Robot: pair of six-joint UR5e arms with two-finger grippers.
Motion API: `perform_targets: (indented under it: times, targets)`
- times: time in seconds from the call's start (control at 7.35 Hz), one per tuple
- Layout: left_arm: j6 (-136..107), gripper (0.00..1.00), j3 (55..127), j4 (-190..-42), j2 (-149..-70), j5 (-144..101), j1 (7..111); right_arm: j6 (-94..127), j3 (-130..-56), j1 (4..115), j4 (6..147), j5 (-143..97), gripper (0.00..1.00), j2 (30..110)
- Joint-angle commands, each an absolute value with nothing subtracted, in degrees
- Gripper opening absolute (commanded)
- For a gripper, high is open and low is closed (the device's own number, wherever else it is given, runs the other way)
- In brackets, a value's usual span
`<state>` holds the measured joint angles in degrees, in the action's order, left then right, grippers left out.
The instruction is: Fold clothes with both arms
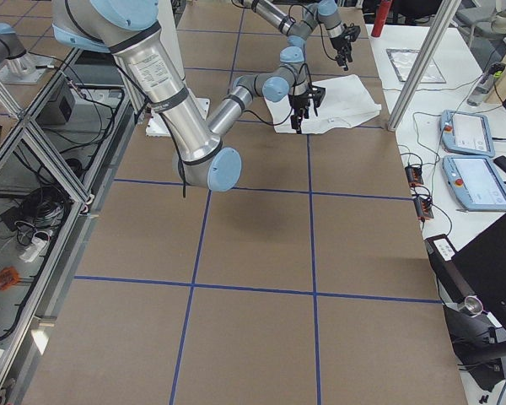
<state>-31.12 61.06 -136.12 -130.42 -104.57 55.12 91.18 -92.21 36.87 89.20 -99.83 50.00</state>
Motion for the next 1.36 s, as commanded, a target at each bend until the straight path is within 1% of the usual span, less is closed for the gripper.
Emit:
perform_targets:
  times: [0.0,0.14,0.41,0.54,0.68,0.82,0.95,1.09,1.22]
  targets:
    - [-31.6,1.0,65.5,-136.6,-126.9,-105.1,54.7,106.4,-85.6,32.2,88.1,-92.5,0.94,45.8]
    - [-34.5,1.0,65.9,-136.6,-126.6,-105.0,53.8,110.5,-81.4,30.5,82.6,-91.8,0.92,45.5]
    - [-37.4,1.0,66.1,-136.6,-126.5,-104.9,52.6,110.9,-76.0,28.8,80.0,-89.9,0.92,43.2]
    - [-37.4,1.0,66.1,-136.7,-126.4,-104.9,52.6,111.0,-75.5,27.9,80.0,-88.8,0.8,42.6]
    - [-37.4,1.0,66.1,-136.7,-126.3,-104.9,52.6,110.7,-75.5,27.5,80.1,-88.6,0.67,42.5]
    - [-37.4,1.0,66.2,-137.3,-125.8,-104.9,52.6,110.5,-75.5,27.3,80.2,-88.6,0.61,42.6]
    - [-37.4,1.0,66.2,-138.1,-125.2,-104.9,52.6,110.3,-75.5,27.0,80.2,-88.6,0.57,42.7]
    - [-37.4,1.0,66.2,-139.1,-124.6,-104.9,52.6,110.1,-75.5,26.9,80.4,-88.6,0.45,42.7]
    - [-37.4,1.0,66.3,-139.2,-124.5,-104.9,52.6,110.0,-75.6,27.0,80.5,-88.7,0.11,42.6]
